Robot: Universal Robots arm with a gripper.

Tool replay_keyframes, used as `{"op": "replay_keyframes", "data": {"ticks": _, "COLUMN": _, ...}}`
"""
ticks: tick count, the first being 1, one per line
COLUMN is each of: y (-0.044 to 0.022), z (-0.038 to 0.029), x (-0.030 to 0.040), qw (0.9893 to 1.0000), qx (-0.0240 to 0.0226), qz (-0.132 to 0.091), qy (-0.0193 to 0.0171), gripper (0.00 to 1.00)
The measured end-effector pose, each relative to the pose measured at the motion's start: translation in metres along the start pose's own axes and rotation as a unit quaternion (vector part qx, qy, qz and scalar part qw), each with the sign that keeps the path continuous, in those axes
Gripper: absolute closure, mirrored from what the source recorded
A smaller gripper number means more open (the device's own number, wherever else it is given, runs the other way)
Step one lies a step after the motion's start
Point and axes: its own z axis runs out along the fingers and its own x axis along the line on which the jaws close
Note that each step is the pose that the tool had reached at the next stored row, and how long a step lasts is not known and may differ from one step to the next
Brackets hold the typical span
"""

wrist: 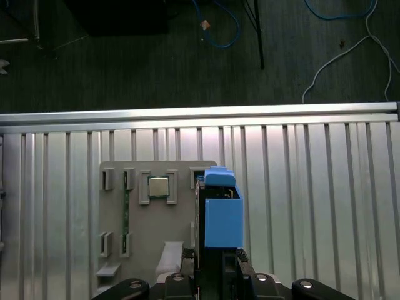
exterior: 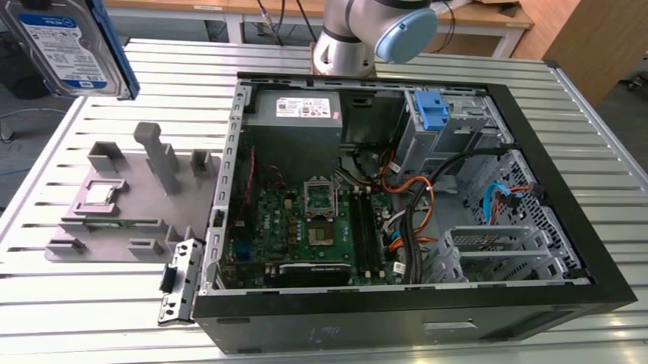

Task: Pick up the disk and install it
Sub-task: 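Pick up the disk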

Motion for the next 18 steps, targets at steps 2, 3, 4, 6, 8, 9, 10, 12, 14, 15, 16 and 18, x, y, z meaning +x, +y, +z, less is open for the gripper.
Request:
{"op": "replay_keyframes", "data": {"ticks": 2, "y": 0.0001, "z": -0.0013, "x": -0.0001, "qw": 1.0, "qx": 0.0, "qz": 0.0, "qy": 0.0, "gripper": 0.65}}
{"op": "replay_keyframes", "data": {"ticks": 3, "y": 0.0001, "z": -0.002, "x": -0.0001, "qw": 1.0, "qx": 0.0, "qz": 0.0, "qy": 0.0, "gripper": 0.65}}
{"op": "replay_keyframes", "data": {"ticks": 4, "y": 0.0001, "z": -0.0026, "x": -0.0001, "qw": 1.0, "qx": 0.0, "qz": 0.0, "qy": 0.0, "gripper": 0.65}}
{"op": "replay_keyframes", "data": {"ticks": 6, "y": 0.0002, "z": -0.0038, "x": -0.0002, "qw": 1.0, "qx": 0.0, "qz": 0.0, "qy": 0.0, "gripper": 0.65}}
{"op": "replay_keyframes", "data": {"ticks": 8, "y": 0.0003, "z": -0.0043, "x": -0.0002, "qw": 1.0, "qx": 0.0, "qz": 0.0, "qy": 0.0, "gripper": 0.65}}
{"op": "replay_keyframes", "data": {"ticks": 9, "y": 0.0003, "z": -0.0045, "x": -0.0002, "qw": 1.0, "qx": 0.0, "qz": 0.0, "qy": 0.0, "gripper": 0.65}}
{"op": "replay_keyframes", "data": {"ticks": 10, "y": 0.0003, "z": -0.0047, "x": -0.0002, "qw": 1.0, "qx": 0.0, "qz": 0.0, "qy": 0.0, "gripper": 0.65}}
{"op": "replay_keyframes", "data": {"ticks": 12, "y": 0.0003, "z": -0.0047, "x": -0.0002, "qw": 1.0, "qx": 0.0, "qz": 0.0, "qy": 0.0, "gripper": 0.65}}
{"op": "replay_keyframes", "data": {"ticks": 14, "y": 0.0003, "z": -0.0054, "x": -0.0002, "qw": 1.0, "qx": -0.0001, "qz": 0.0, "qy": 0.0001, "gripper": 0.65}}
{"op": "replay_keyframes", "data": {"ticks": 15, "y": 0.0003, "z": -0.0056, "x": -0.0002, "qw": 1.0, "qx": 0.0, "qz": 0.0, "qy": 0.0, "gripper": 0.65}}
{"op": "replay_keyframes", "data": {"ticks": 16, "y": 0.0003, "z": -0.0058, "x": -0.0003, "qw": 1.0, "qx": 0.0, "qz": 0.0, "qy": 0.0, "gripper": 0.65}}
{"op": "replay_keyframes", "data": {"ticks": 18, "y": 0.0004, "z": -0.0063, "x": -0.0003, "qw": 1.0, "qx": 0.0, "qz": 0.0, "qy": 0.0, "gripper": 0.65}}
